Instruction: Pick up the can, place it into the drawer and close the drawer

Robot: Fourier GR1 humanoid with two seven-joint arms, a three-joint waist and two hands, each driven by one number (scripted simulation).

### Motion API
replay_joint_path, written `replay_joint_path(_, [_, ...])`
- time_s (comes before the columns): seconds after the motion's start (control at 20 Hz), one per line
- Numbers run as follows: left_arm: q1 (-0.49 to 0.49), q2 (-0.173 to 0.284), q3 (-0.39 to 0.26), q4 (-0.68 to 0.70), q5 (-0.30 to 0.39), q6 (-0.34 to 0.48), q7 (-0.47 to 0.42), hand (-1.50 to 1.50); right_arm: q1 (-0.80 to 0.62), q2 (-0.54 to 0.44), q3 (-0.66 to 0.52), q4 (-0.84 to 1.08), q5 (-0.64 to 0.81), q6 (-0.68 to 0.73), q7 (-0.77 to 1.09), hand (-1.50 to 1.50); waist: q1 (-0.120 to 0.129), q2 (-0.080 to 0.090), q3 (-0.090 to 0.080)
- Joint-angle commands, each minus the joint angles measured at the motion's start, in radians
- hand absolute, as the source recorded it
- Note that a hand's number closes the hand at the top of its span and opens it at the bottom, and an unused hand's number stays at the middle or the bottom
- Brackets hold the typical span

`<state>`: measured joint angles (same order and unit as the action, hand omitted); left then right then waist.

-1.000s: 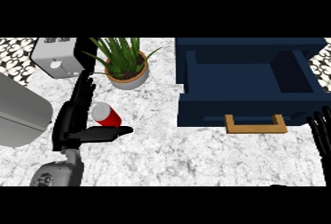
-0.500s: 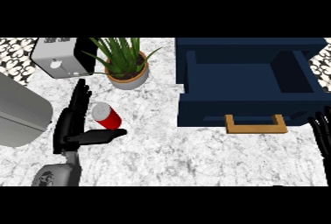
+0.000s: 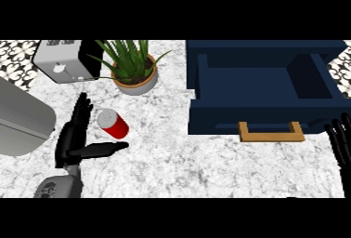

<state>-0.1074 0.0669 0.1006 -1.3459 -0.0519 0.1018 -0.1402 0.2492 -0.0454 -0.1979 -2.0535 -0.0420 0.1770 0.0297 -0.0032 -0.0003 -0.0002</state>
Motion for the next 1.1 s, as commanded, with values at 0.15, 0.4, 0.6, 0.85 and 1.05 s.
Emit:
replay_joint_path(0.15, [-0.014, 0.038, 0.029, 0.053, 0.03, -0.038, -0.018, -1.5, -0.012, -0.016, -0.061, 0.051, -0.037, 0.034, -0.028, -1.5, 0.001, 0.0, 0.0])
replay_joint_path(0.4, [-0.052, 0.013, 0.039, 0.236, 0.012, -0.013, -0.154, -1.5, 0.036, 0.043, 0.059, -0.069, 0.047, -0.026, 0.007, -1.5, -0.002, 0.0, 0.0])
replay_joint_path(0.6, [-0.09, 0.052, 0.093, 0.392, 0.046, -0.053, -0.245, -1.5, -0.017, 0.008, -0.011, -0.047, -0.004, 0.005, 0.058, -1.5, -0.004, 0.001, 0.0])
replay_joint_path(0.85, [-0.087, 0.032, 0.083, 0.341, 0.061, -0.019, -0.173, -1.5, -0.005, 0.044, 0.037, -0.078, 0.052, -0.044, 0.05, -1.5, 0.0, 0.0, 0.0])
replay_joint_path(1.05, [-0.132, 0.051, 0.112, 0.555, 0.067, -0.064, -0.356, -1.5, 0.033, 0.008, -0.039, -0.08, -0.038, 0.036, 0.048, -1.5, -0.005, 0.001, 0.0])
